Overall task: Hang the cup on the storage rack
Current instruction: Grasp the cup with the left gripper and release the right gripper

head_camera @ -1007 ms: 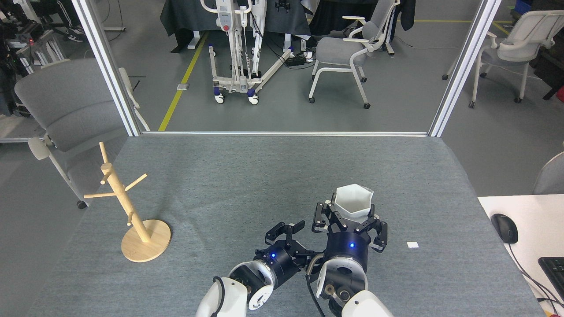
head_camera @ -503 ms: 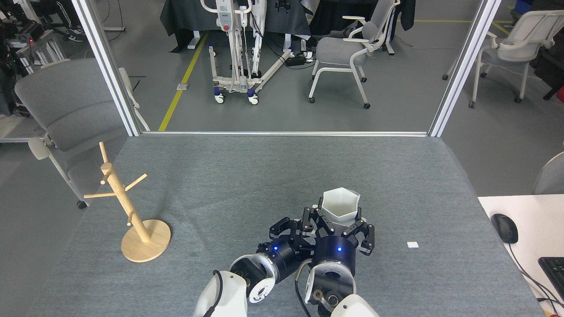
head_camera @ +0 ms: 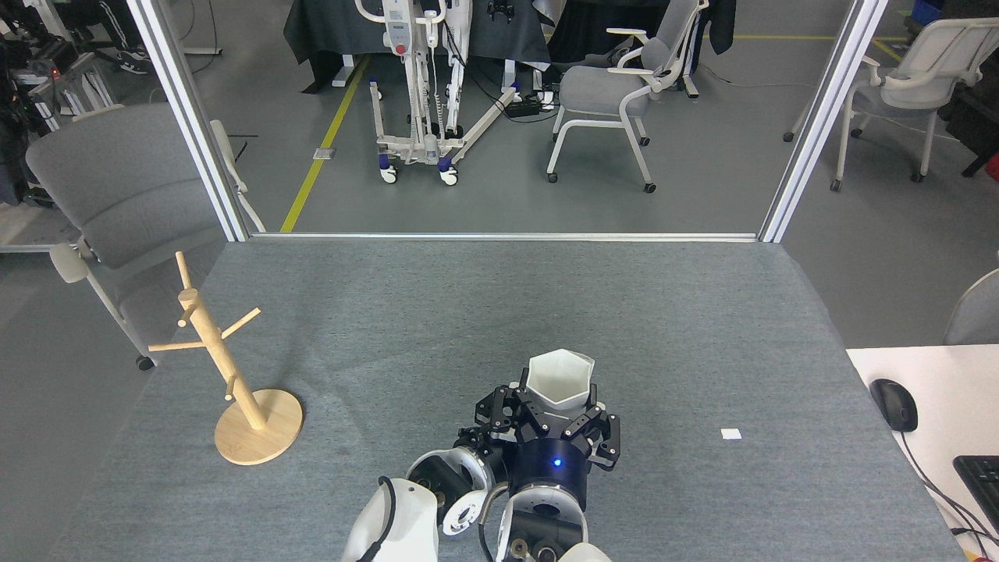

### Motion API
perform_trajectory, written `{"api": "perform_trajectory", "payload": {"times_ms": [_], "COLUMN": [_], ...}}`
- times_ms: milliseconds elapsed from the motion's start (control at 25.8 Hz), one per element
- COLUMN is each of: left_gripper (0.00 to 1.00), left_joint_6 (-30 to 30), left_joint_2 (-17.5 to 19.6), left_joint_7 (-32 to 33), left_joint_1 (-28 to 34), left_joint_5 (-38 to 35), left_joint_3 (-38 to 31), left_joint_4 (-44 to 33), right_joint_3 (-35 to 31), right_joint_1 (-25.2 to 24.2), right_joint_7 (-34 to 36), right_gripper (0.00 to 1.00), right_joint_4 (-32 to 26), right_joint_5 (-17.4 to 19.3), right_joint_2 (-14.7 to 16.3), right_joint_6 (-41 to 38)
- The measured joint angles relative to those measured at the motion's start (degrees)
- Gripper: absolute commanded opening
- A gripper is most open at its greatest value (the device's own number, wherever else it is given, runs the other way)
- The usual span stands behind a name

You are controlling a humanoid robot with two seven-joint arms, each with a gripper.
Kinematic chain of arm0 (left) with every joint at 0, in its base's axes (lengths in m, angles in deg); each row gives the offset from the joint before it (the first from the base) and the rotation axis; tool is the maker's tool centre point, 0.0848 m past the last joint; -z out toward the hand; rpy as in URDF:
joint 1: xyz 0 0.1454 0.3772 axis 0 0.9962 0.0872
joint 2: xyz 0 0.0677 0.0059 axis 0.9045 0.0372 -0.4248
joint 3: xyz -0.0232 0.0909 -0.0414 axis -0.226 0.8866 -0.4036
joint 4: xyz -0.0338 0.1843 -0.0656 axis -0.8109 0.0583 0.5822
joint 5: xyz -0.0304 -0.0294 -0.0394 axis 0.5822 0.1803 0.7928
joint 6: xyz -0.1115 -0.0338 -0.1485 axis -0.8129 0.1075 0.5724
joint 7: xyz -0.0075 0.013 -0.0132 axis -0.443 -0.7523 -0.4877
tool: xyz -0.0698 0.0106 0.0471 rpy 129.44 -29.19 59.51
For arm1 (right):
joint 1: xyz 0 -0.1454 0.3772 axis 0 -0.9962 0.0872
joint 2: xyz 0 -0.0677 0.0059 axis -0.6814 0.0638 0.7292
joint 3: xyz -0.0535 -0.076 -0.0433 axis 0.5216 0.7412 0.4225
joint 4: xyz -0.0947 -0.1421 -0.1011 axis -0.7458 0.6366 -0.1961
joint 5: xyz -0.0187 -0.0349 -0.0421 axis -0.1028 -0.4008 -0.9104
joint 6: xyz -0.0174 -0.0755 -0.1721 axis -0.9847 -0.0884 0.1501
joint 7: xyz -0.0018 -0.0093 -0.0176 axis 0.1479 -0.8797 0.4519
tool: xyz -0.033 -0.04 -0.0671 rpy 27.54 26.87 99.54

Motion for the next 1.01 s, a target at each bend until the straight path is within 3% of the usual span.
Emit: {"api": "perform_trajectory", "payload": {"times_ms": [77, 194, 271, 387, 542, 620, 658, 736, 774, 813, 1007], "left_gripper": [0.96, 0.79, 0.56, 0.0, 0.0, 0.0, 0.0, 0.0, 0.0, 0.0, 0.0], "left_joint_6": [1.36, 2.72, 3.37, 3.41, 2.47, 1.88, 1.69, 1.44, 1.29, 1.18, 1.1], "left_joint_2": [0.0, -0.01, -0.01, 0.06, 0.32, 0.38, 0.41, 0.5, 0.54, 0.58, 0.73], "left_joint_7": [0.0, 0.01, 0.01, 0.22, 0.24, 0.24, 0.19, -0.01, -0.13, -0.28, -0.03], "left_joint_1": [0.02, 0.0, -0.02, -0.02, 0.28, 0.31, 0.31, 0.3, 0.28, 0.25, 0.02], "left_joint_5": [0.07, 0.27, 0.28, 0.13, 0.04, 0.0, -0.04, -0.14, -0.17, -0.2, -0.32], "left_joint_3": [0.03, 0.04, 0.07, 0.18, 0.15, 0.12, 0.1, 0.05, 0.0, -0.05, -0.17], "left_joint_4": [0.1, 1.32, 1.84, 1.98, 2.24, 2.73, 3.0, 3.13, 3.12, 3.12, 2.84], "right_joint_3": [0.08, 0.08, 0.08, 0.09, 0.09, 0.11, 0.19, 0.39, 0.46, 0.53, 1.23], "right_joint_1": [-0.13, -0.43, -0.56, -0.84, -1.56, -1.82, -1.9, -1.95, -1.96, -1.96, -2.01], "right_joint_7": [0.01, -0.41, -0.7, -0.7, -0.7, -0.7, -0.9, -1.05, -1.13, -1.13, 5.14], "right_gripper": [0.0, 0.0, 0.0, 0.0, 0.0, 0.12, 0.23, 0.71, 0.87, 0.96, 0.99], "right_joint_4": [0.62, 1.35, 1.51, 1.6, 1.62, 1.62, 1.63, 1.63, 1.63, 1.63, 1.58], "right_joint_5": [0.08, 0.16, 0.18, 0.19, 0.2, 0.19, 0.18, 0.15, 0.08, -0.02, -0.25], "right_joint_2": [-0.59, -1.28, -1.52, -1.69, -1.74, -1.63, -1.51, -1.34, -1.28, -1.23, -1.06], "right_joint_6": [0.03, 0.03, 0.32, 0.95, 0.96, 0.96, 0.96, 0.96, 0.96, 0.96, -0.51]}}
